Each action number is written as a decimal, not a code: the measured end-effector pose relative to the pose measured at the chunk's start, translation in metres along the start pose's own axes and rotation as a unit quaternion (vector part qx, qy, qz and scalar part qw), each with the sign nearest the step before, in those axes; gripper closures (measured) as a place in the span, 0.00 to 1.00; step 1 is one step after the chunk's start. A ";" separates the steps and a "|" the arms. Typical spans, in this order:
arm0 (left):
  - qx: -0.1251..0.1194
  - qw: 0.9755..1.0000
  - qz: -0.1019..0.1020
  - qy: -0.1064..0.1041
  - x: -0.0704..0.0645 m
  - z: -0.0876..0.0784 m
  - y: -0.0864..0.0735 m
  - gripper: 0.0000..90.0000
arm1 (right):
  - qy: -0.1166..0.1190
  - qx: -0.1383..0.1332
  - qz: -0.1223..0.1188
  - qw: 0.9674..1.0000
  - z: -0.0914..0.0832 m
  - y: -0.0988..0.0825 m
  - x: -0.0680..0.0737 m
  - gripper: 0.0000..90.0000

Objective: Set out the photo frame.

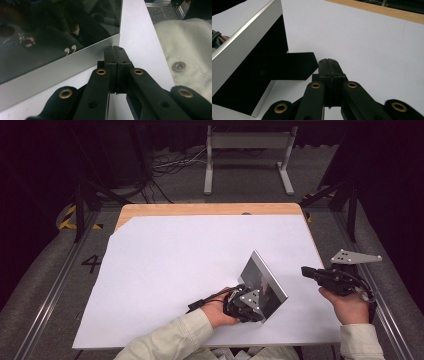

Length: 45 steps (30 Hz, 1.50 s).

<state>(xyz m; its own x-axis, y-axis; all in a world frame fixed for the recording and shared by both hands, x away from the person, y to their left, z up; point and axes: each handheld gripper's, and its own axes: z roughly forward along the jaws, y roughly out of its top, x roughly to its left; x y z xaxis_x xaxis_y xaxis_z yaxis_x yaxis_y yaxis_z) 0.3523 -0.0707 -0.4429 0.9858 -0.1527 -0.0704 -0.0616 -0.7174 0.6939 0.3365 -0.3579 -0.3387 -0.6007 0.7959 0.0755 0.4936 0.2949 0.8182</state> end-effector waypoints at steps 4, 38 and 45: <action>-0.001 1.000 0.001 0.003 0.000 0.000 0.000 1.00 | 0.001 0.001 0.001 1.000 -0.001 0.000 -0.001 1.00; -0.018 0.993 -0.109 0.051 0.012 -0.087 -0.051 0.87 | 0.027 0.122 0.088 0.988 -0.003 0.028 -0.002 0.88; -0.021 0.990 -0.124 0.063 0.012 -0.100 -0.060 0.87 | 0.029 0.138 0.100 0.985 -0.008 0.040 0.000 0.83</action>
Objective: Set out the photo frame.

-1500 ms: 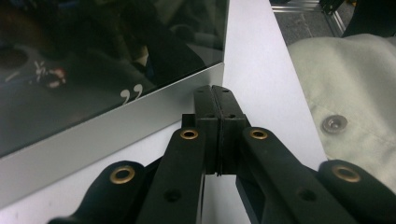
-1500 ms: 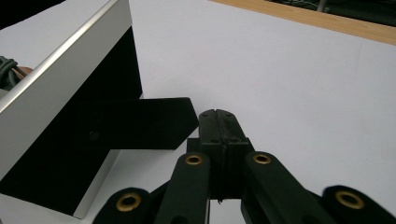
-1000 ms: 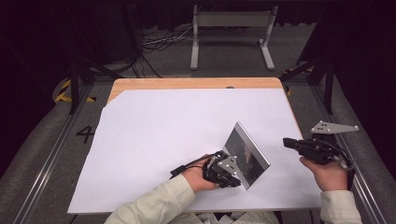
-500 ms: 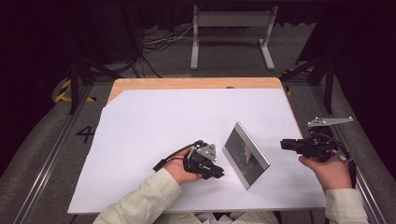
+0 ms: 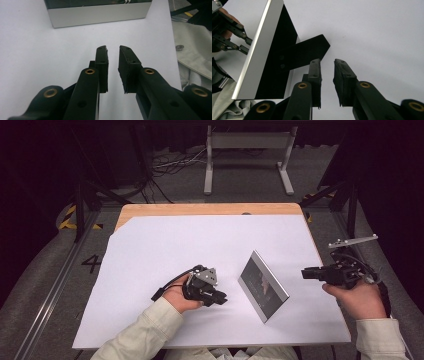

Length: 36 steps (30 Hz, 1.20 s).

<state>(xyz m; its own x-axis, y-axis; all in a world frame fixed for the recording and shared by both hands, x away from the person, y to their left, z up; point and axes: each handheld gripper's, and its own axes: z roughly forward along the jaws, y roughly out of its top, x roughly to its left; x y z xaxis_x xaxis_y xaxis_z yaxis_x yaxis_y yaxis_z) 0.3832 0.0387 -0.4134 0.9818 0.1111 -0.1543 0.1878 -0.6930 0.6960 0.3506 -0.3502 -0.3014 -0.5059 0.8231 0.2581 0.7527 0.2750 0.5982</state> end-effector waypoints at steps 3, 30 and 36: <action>-0.002 1.000 -0.005 0.002 0.001 -0.003 -0.002 0.87 | 0.000 0.005 0.001 1.000 -0.001 0.002 0.001 0.82; -0.016 0.999 -0.042 0.026 0.010 -0.017 -0.011 0.85 | 0.007 0.058 -0.011 0.998 -0.003 0.028 0.035 0.72; -0.021 0.998 -0.051 0.039 0.010 -0.024 -0.017 0.85 | 0.014 0.055 -0.022 0.998 0.000 0.037 0.044 0.71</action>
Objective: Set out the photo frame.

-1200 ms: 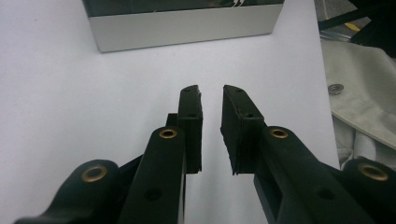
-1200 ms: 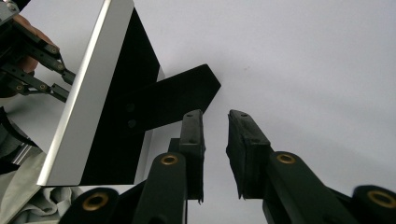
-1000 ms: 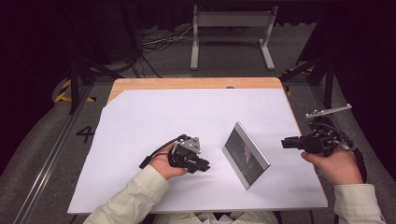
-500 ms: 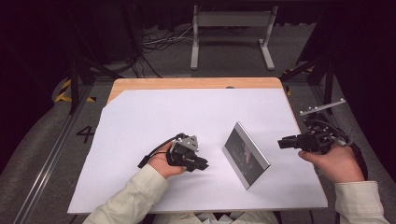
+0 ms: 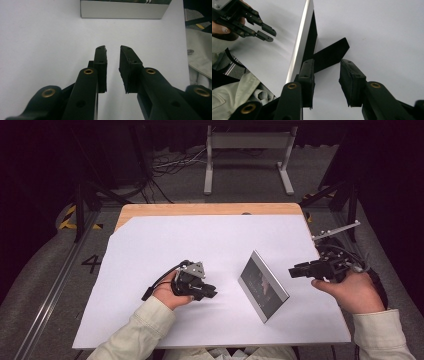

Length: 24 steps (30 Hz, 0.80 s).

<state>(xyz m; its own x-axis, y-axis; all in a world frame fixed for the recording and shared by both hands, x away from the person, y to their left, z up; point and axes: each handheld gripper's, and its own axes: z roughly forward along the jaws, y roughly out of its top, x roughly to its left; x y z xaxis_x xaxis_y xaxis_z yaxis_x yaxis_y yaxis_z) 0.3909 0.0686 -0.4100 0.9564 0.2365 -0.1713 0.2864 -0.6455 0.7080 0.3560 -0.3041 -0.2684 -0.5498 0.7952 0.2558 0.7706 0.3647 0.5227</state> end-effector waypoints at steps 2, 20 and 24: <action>-0.001 1.000 -0.003 0.001 0.000 -0.001 -0.001 0.85 | 0.001 0.001 -0.001 1.000 0.001 0.002 0.002 0.70; -0.013 0.999 -0.020 0.028 0.004 -0.009 -0.004 0.85 | 0.012 0.002 -0.020 1.000 0.016 0.019 0.026 0.63; -0.012 0.999 -0.023 0.030 0.005 -0.009 -0.004 0.84 | 0.012 0.007 -0.019 1.000 0.023 0.020 0.029 0.62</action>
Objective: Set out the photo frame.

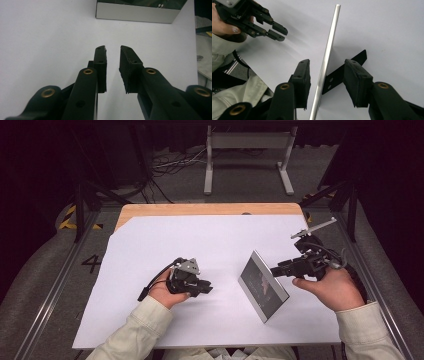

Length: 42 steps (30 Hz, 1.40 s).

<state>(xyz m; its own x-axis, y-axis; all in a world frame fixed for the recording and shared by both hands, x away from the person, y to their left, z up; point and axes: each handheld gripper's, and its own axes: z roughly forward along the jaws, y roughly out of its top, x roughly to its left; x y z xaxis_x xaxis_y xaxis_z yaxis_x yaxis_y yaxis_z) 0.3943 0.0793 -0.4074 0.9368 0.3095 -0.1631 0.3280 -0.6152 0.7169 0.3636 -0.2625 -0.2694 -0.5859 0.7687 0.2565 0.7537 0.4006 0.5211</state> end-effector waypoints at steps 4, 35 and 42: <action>-0.003 1.000 -0.002 0.002 0.000 0.000 0.000 0.84 | -0.001 0.008 -0.001 1.000 0.009 0.001 0.001 0.61; -0.001 1.000 -0.013 0.001 0.001 0.000 0.000 0.83 | -0.032 0.057 -0.018 0.998 0.043 0.002 0.010 0.82; 0.002 1.000 -0.017 0.000 0.001 0.001 0.000 0.83 | -0.044 0.061 -0.019 0.997 0.043 0.003 0.012 0.85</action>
<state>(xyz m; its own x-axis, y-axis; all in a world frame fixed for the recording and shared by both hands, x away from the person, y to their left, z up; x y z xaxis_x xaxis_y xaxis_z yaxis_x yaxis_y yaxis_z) 0.3954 0.0794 -0.4082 0.9253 0.3302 -0.1863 0.3593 -0.6071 0.7088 0.3718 -0.2306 -0.2992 -0.5907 0.7904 0.1622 0.7647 0.4844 0.4249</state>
